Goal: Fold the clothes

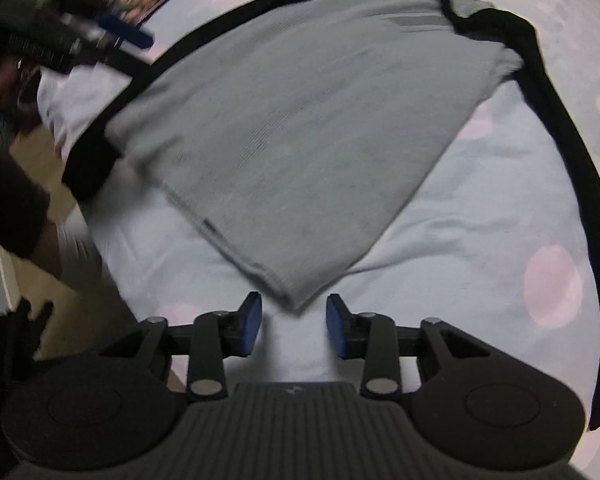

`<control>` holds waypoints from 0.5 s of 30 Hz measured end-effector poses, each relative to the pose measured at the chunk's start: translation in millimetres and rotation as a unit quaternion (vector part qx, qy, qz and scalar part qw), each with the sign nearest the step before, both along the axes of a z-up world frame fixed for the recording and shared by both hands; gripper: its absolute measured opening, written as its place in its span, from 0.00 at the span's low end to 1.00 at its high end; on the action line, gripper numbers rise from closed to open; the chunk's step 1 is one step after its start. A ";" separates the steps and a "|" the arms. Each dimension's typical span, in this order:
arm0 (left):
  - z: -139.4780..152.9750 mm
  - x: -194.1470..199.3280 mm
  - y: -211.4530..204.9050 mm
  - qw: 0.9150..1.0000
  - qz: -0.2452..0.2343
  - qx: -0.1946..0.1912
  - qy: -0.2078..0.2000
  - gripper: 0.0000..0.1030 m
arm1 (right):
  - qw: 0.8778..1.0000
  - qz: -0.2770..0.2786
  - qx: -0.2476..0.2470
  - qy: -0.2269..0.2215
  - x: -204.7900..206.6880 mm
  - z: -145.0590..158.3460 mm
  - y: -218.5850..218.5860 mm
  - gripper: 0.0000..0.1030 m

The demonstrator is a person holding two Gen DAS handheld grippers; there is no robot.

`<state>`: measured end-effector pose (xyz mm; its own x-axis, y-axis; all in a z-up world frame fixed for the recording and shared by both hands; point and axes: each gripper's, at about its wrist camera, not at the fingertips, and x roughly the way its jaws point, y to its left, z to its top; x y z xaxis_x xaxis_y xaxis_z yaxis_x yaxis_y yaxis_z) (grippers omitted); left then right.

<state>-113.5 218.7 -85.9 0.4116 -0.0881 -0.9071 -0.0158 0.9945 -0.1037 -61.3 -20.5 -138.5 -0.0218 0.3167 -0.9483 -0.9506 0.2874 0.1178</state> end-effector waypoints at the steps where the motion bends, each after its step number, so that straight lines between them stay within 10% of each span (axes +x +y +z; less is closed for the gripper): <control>1: -2.3 0.1 0.0 1.000 -0.002 -0.001 0.007 0.48 | 1.000 0.002 0.000 0.001 -2.5 -2.6 0.7 0.38; 9: -22.6 -18.0 -37.1 0.989 -0.137 0.045 0.031 0.48 | 0.998 -0.047 0.010 -0.042 7.6 13.0 8.8 0.09; 15: -55.3 -55.5 -73.6 0.943 -0.257 0.209 -0.038 0.48 | 0.996 -0.071 0.026 -0.047 19.5 31.5 4.1 0.07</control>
